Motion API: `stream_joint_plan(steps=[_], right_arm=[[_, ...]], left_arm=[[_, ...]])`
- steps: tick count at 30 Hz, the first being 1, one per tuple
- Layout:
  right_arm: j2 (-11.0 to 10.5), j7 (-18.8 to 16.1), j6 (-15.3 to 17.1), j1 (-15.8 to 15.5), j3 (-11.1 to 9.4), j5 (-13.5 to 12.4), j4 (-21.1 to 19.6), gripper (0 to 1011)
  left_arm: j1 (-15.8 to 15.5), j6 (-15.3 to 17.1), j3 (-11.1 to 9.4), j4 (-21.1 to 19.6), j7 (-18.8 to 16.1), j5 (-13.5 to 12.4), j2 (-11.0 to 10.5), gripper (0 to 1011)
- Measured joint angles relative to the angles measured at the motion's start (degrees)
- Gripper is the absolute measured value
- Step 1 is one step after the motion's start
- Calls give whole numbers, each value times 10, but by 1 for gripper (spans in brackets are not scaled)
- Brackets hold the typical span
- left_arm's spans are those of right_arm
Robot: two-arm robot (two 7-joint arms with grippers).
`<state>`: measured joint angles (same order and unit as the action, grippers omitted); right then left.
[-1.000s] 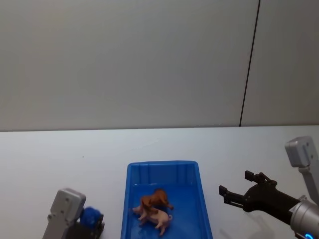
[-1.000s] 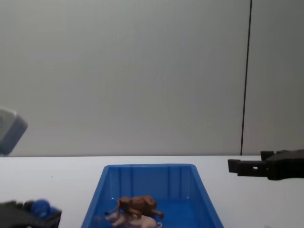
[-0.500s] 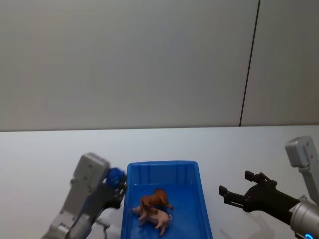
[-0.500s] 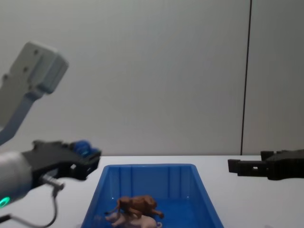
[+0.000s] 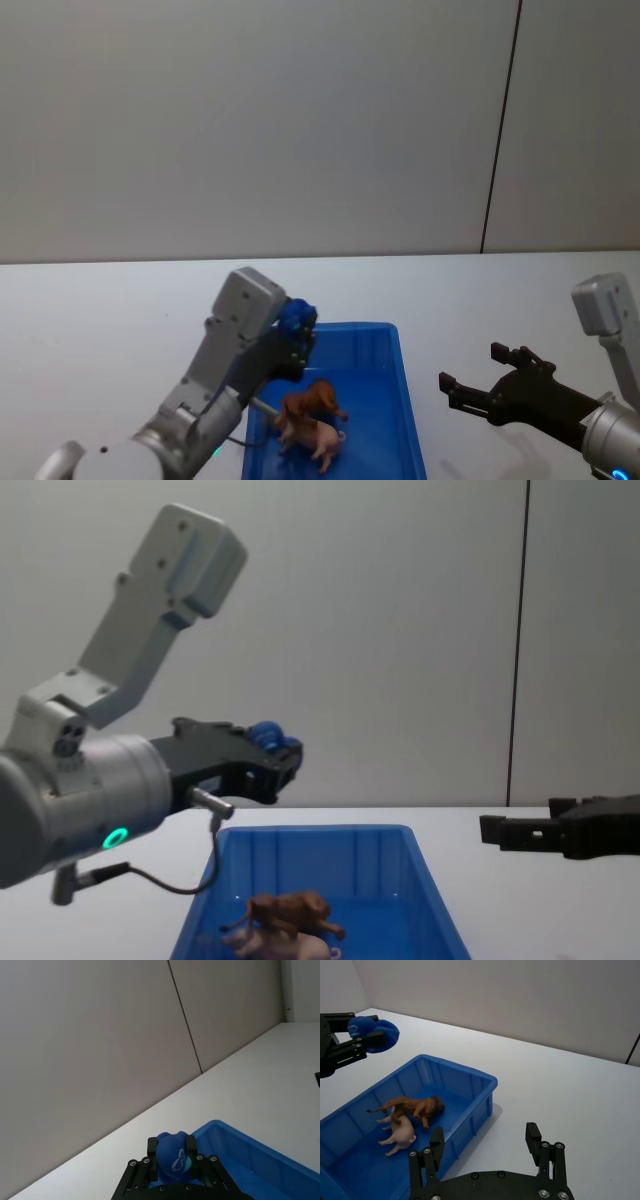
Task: Pick up the two dolls from the table and place them into the box.
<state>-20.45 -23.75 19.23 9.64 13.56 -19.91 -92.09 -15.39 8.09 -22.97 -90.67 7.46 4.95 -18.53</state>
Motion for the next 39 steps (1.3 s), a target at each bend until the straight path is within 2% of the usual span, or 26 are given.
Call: stream_joint_plan(steps=[8, 10, 11, 12, 14, 15, 17, 18, 21, 23, 26, 27, 31, 39], right_arm=[[0, 0, 0, 0, 0, 0, 0, 1001], [0, 0, 0, 0, 0, 0, 0, 1001], [0, 0, 0, 0, 0, 0, 0, 1001], [0, 0, 0, 0, 0, 0, 0, 1001], [0, 0, 0, 0, 0, 0, 0, 1001], [0, 0, 0, 0, 0, 0, 0, 1001], [0, 0, 0, 0, 0, 0, 0, 1001], [0, 0, 0, 0, 0, 0, 0, 1001], [0, 0, 0, 0, 0, 0, 0, 1001], [0, 0, 0, 0, 0, 0, 0, 1001], [0, 0, 0, 0, 0, 0, 0, 1001], [0, 0, 0, 0, 0, 0, 0, 1001], [0, 0, 0, 0, 0, 0, 0, 1001], [0, 0, 0, 0, 0, 0, 0, 1001]], left_arm=[[-13, 4, -7, 13, 19, -10, 15, 296], [-15, 7, -9, 17, 23, -13, 18, 363], [-15, 8, -9, 17, 25, -13, 19, 363], [-16, 11, -10, 20, 27, -14, 21, 434], [-17, 13, -10, 22, 29, -15, 22, 475], [-18, 15, -11, 24, 30, -16, 23, 539], [-18, 18, -12, 27, 33, -17, 24, 600], [-19, 19, -12, 27, 33, -17, 25, 600], [-19, 19, -12, 30, 35, -17, 26, 746], [-20, 17, -12, 31, 35, -17, 26, 782], [-20, 9, -12, 33, 36, -16, 27, 895], [-20, 4, -11, 33, 36, -16, 27, 895], [-20, -14, -9, 34, 34, -12, 27, 999], [-18, -50, -3, 33, 28, -3, 24, 1001]])
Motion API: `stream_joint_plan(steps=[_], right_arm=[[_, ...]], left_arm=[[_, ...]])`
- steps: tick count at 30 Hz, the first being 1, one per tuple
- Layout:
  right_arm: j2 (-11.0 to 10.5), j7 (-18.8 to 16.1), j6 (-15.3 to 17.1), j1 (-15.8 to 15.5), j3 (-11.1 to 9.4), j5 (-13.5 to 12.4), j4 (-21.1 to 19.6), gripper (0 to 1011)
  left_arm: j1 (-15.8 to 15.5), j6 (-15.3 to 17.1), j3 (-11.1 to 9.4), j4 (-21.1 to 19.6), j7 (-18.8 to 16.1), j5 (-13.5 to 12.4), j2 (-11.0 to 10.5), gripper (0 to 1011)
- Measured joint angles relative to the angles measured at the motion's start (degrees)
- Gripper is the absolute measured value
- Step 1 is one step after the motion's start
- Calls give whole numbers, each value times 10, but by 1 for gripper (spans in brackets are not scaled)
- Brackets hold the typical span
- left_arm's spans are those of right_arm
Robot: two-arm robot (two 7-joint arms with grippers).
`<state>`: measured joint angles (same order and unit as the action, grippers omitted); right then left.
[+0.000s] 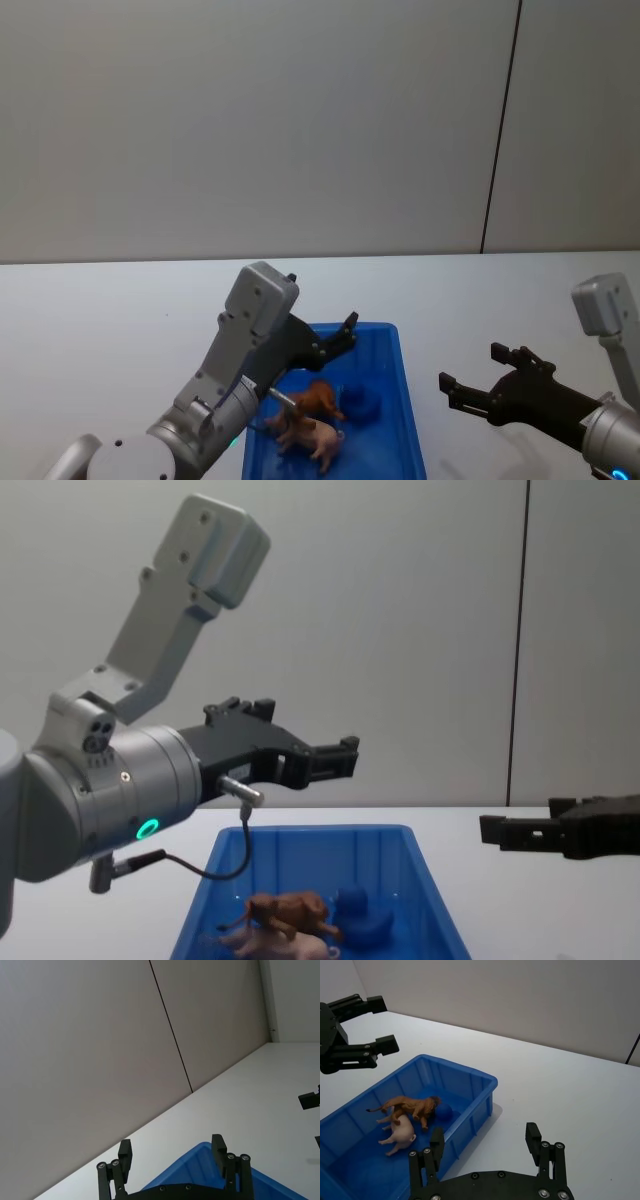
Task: Pick up the two dolls from the table and place them into the box.
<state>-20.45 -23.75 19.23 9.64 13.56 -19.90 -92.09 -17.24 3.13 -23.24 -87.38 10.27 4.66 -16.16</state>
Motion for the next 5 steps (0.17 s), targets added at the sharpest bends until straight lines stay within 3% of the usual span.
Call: stream_joint_plan(steps=[5], right_arm=[[0, 0, 0, 0, 0, 0, 0, 1001]], left_arm=[[1, -14, 3, -2, -3, 4, -2, 1001]])
